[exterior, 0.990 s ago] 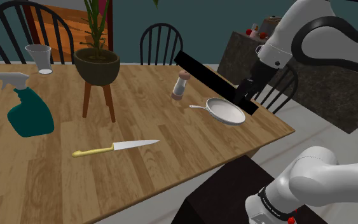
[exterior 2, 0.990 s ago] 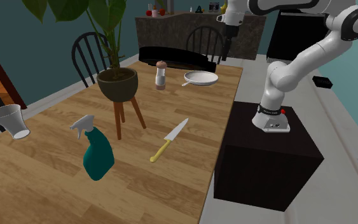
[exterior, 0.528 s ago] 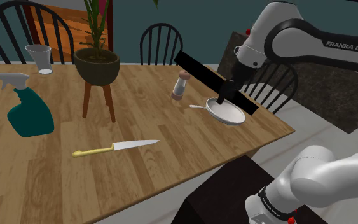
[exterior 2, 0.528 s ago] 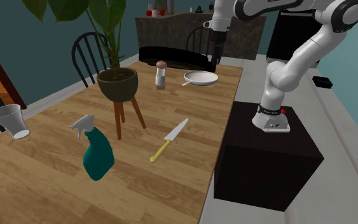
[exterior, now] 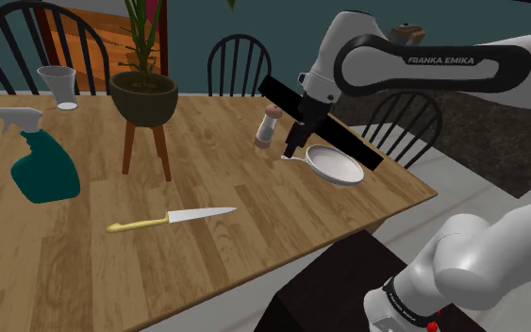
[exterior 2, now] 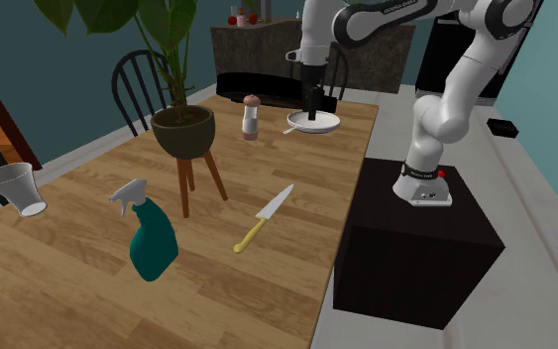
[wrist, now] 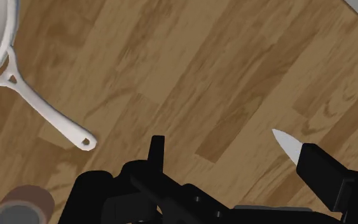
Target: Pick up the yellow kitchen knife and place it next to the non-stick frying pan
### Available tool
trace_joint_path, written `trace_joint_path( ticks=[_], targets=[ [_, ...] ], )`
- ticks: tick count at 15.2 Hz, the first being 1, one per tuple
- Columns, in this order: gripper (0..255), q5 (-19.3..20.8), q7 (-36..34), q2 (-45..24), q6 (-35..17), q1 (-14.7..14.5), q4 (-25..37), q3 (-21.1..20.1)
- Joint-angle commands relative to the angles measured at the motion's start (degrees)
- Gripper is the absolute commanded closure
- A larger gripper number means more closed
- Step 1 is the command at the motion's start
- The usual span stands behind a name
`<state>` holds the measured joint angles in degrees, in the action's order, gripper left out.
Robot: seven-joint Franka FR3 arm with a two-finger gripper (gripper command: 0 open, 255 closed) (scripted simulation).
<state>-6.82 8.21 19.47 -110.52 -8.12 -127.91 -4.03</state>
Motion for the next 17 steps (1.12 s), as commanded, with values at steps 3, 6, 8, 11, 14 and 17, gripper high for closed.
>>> trace_joint_path(
  ticks=[3,6,8,11,14,17],
  targets=[
    [0,-0.7,3.8,-8.6,-1.8,-2.1,5.9,-1.3],
    [0,-0.9,6.5,-14.6,-2.5,-3.5,10.4,-2.5],
    [0,-0.9,8.1,-18.5,-2.7,-4.4,13.6,-3.3],
    [0,-0.6,10.3,-24.3,-2.7,-5.7,18.6,-4.7],
    [0,-0.1,12.4,-30.0,-2.3,-7.2,23.9,-6.1],
    [0,0.8,14.3,-35.6,-1.6,-8.8,29.5,-7.5]
  ],
)
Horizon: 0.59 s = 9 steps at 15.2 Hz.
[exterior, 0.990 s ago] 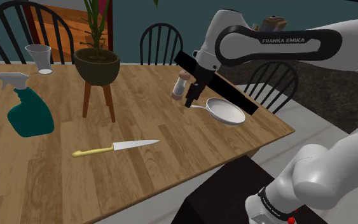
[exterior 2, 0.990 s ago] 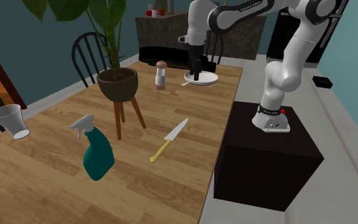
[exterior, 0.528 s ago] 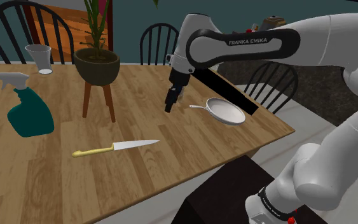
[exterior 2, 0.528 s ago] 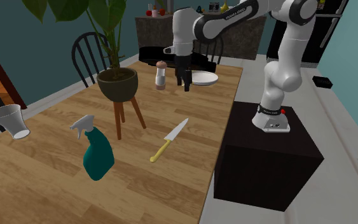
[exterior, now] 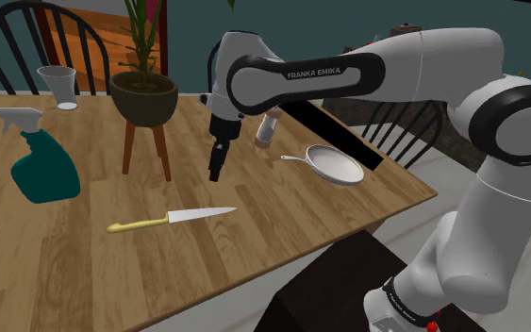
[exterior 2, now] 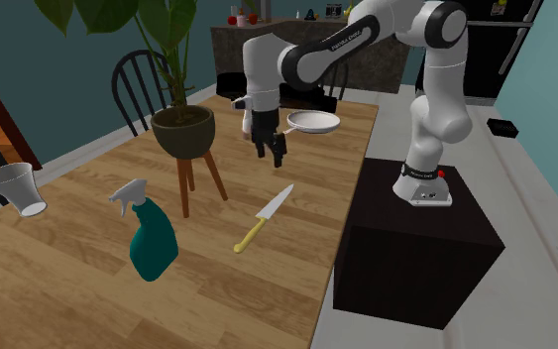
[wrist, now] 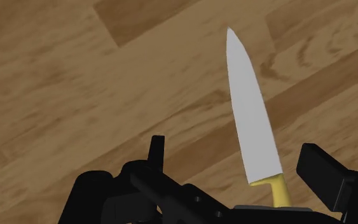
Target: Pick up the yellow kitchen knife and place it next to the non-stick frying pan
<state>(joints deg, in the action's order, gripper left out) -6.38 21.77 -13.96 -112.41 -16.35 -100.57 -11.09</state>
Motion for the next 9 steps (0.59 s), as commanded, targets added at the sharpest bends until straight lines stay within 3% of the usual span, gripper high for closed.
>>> trace_joint_path(
  ticks=[1,9],
  targets=[
    [0,0.7,1.3,-4.0,0.6,-1.1,4.1,-0.9],
    [0,4.0,6.0,-18.9,4.8,-6.8,21.0,-4.2]
  ],
)
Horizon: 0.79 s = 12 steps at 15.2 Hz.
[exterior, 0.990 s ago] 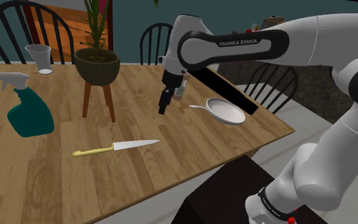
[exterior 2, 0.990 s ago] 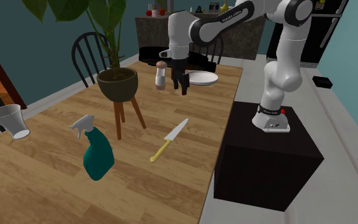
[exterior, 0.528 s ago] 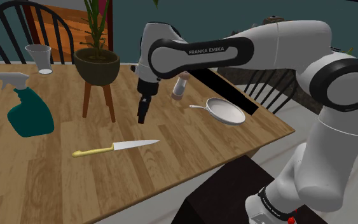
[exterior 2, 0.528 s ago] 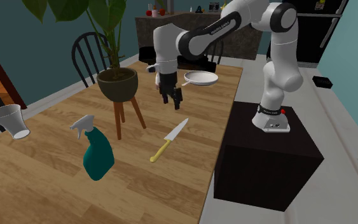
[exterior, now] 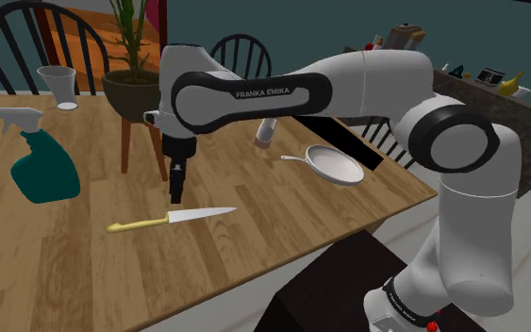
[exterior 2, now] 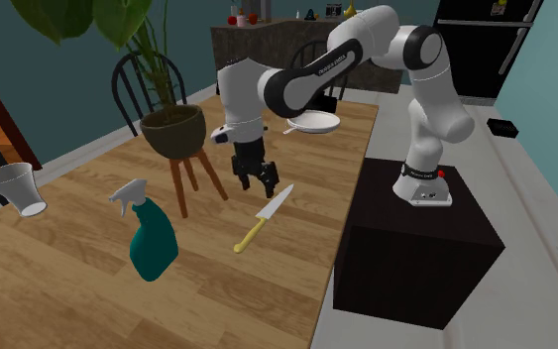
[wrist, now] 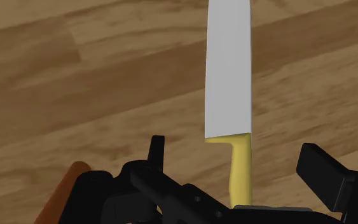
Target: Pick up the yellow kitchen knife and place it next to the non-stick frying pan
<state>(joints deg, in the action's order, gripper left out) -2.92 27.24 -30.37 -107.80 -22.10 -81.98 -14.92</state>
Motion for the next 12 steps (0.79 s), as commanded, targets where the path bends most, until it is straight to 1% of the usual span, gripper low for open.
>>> trace_joint_path(
  ticks=[1,2,9,12],
  targets=[
    [0,1.0,1.1,-4.4,1.0,-1.9,4.7,-0.8],
    [0,1.4,1.5,-5.7,1.5,-2.5,6.3,-1.0],
    [0,1.5,1.4,-6.6,-3.4,-2.8,2.5,-0.9],
    [0,1.5,1.4,-6.7,-3.8,-2.8,2.2,-0.9]
  ],
)
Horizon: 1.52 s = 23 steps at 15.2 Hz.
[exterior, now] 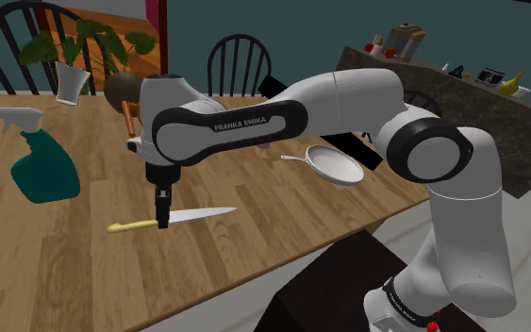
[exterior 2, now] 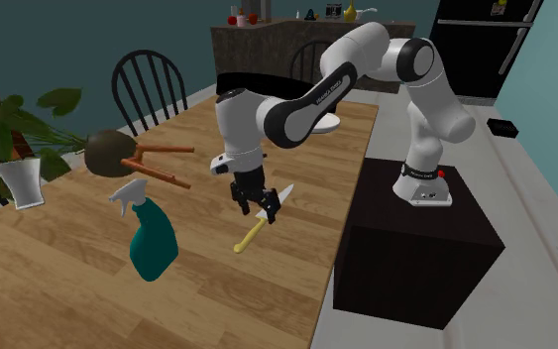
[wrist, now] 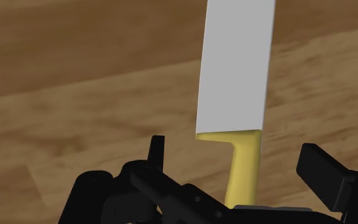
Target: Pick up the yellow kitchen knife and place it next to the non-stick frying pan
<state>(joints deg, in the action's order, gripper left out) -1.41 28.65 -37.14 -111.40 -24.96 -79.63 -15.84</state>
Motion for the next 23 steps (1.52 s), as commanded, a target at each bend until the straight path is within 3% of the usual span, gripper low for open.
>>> trace_joint_path(
  ticks=[1,5,6,15,23],
  targets=[
    [0,0.0,0.0,0.0,-0.2,0.0,-0.2,0.0],
    [0,0.0,0.0,0.0,-0.1,0.0,-0.2,0.0],
    [255,0.0,0.0,0.0,-0.1,0.0,-0.2,0.0],
    [255,0.0,0.0,0.0,-0.2,0.0,-0.2,0.0],
    [255,-0.3,-0.5,1.9,4.9,0.1,3.1,-0.3]
  ],
)
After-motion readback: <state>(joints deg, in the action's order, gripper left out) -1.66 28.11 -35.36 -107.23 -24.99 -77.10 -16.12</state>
